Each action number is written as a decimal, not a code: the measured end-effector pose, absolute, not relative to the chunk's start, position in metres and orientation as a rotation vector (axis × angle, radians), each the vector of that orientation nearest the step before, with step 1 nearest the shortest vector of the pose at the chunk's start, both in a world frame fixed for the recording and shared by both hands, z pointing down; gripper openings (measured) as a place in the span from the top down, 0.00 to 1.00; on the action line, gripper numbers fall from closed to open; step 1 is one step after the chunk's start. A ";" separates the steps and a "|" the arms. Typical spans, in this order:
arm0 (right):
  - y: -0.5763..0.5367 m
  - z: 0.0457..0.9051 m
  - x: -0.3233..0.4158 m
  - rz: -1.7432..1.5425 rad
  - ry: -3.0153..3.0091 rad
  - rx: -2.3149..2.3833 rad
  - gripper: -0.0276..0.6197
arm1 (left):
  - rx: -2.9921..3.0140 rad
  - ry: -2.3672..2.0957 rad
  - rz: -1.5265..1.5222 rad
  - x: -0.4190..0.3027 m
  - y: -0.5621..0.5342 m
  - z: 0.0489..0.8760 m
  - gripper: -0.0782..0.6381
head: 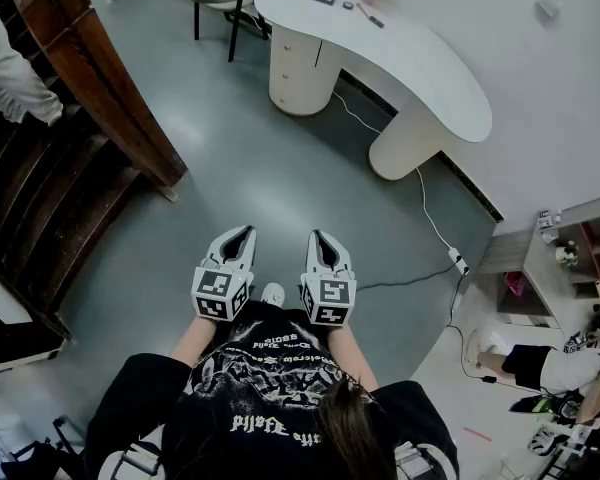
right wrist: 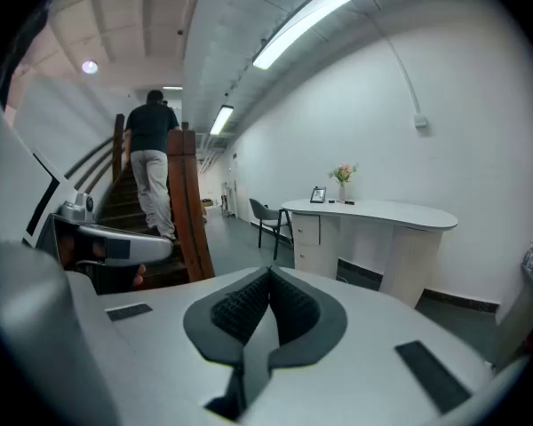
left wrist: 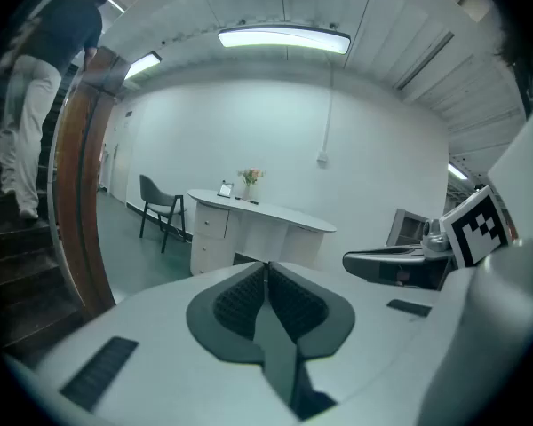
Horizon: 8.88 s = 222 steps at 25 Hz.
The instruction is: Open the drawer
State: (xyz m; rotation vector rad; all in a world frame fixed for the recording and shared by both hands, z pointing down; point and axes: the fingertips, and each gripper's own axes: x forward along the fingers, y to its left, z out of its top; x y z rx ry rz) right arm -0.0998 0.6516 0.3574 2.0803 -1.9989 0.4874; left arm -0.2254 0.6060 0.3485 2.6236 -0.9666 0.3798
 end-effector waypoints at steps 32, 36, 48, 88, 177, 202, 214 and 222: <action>0.566 0.376 -0.061 0.599 -1.946 2.133 0.91 | 2.597 -0.941 0.374 -0.199 0.516 0.368 0.84; 0.533 0.371 -0.054 0.622 -1.941 2.149 0.91 | 2.604 -0.909 0.373 -0.188 0.479 0.364 0.84; 0.430 0.360 -0.053 0.637 -1.894 2.207 0.91 | 2.635 -0.817 0.369 -0.177 0.355 0.357 0.84; 0.164 0.376 0.030 0.691 -1.987 2.169 0.91 | 2.593 -0.961 0.451 -0.122 0.104 0.381 0.84; -0.078 0.527 0.116 0.644 -1.984 1.994 0.91 | 2.598 -0.905 0.505 0.060 -0.157 0.558 0.69; -0.114 0.599 0.130 0.666 -2.002 1.936 0.91 | 2.627 -0.965 0.526 0.098 -0.227 0.640 0.63; -0.117 0.609 0.126 0.684 -2.035 1.871 0.91 | 2.677 -0.941 0.629 0.121 -0.244 0.659 0.63; -0.117 0.614 0.123 0.690 -2.053 1.811 0.91 | 2.659 -0.948 0.593 0.122 -0.255 0.661 0.63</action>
